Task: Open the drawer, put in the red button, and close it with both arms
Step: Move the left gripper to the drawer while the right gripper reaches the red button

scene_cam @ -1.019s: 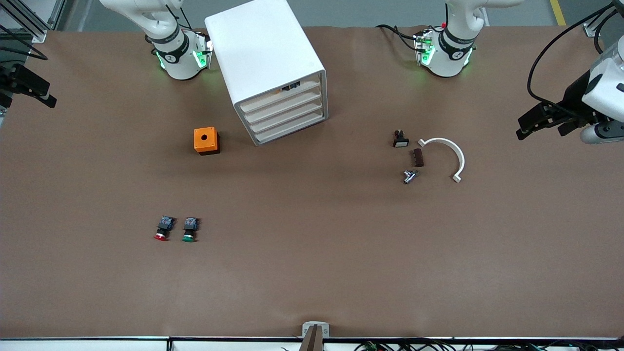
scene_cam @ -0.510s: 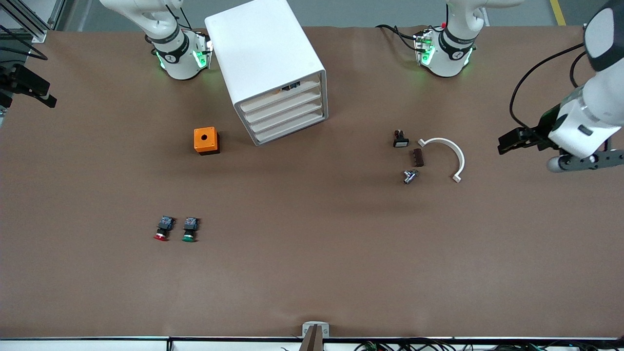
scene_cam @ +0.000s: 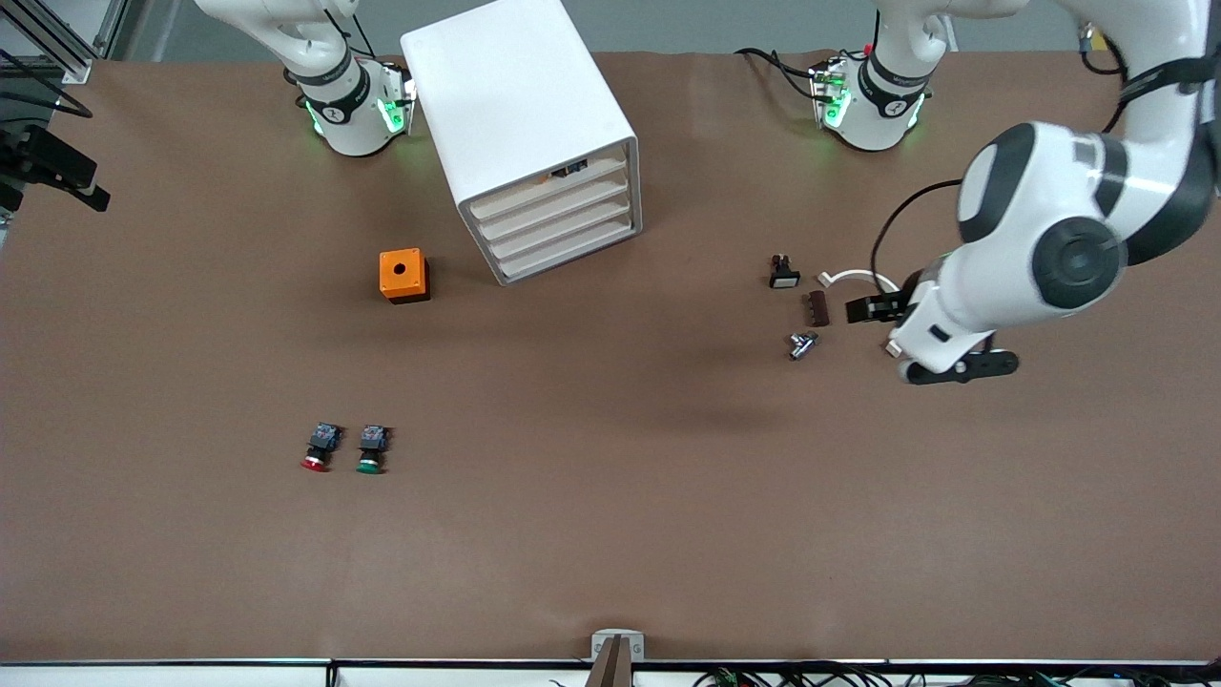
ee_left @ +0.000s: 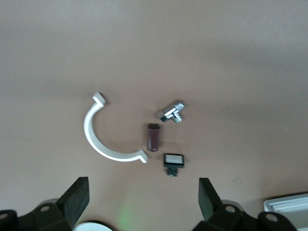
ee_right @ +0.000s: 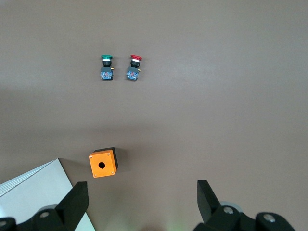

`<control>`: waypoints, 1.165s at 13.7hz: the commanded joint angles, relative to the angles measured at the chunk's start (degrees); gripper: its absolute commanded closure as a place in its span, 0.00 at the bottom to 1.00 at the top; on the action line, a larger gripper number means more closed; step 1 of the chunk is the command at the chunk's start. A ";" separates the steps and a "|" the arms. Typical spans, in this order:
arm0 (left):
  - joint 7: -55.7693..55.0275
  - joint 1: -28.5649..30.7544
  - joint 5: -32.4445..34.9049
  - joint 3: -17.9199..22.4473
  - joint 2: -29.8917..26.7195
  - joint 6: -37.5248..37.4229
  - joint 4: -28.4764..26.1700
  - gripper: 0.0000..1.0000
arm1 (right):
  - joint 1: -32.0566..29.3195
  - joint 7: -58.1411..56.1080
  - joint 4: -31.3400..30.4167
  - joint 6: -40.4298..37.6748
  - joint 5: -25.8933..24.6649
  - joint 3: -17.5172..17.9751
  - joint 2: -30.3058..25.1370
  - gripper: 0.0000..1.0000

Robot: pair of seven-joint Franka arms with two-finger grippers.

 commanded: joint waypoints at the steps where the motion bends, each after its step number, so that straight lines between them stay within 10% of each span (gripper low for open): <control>1: -10.75 -3.08 -6.47 0.01 7.41 -5.93 8.61 0.00 | -1.48 -0.63 -0.32 0.44 -1.94 0.89 0.76 0.00; 11: -68.68 -12.14 -36.10 -0.17 25.10 -9.39 18.39 0.00 | -1.04 -0.11 2.14 13.43 -3.28 1.06 22.90 0.00; 16: -87.68 -12.94 -47.11 -1.31 30.72 -9.39 18.84 0.00 | 0.98 7.79 -0.75 26.52 4.37 1.06 29.42 0.00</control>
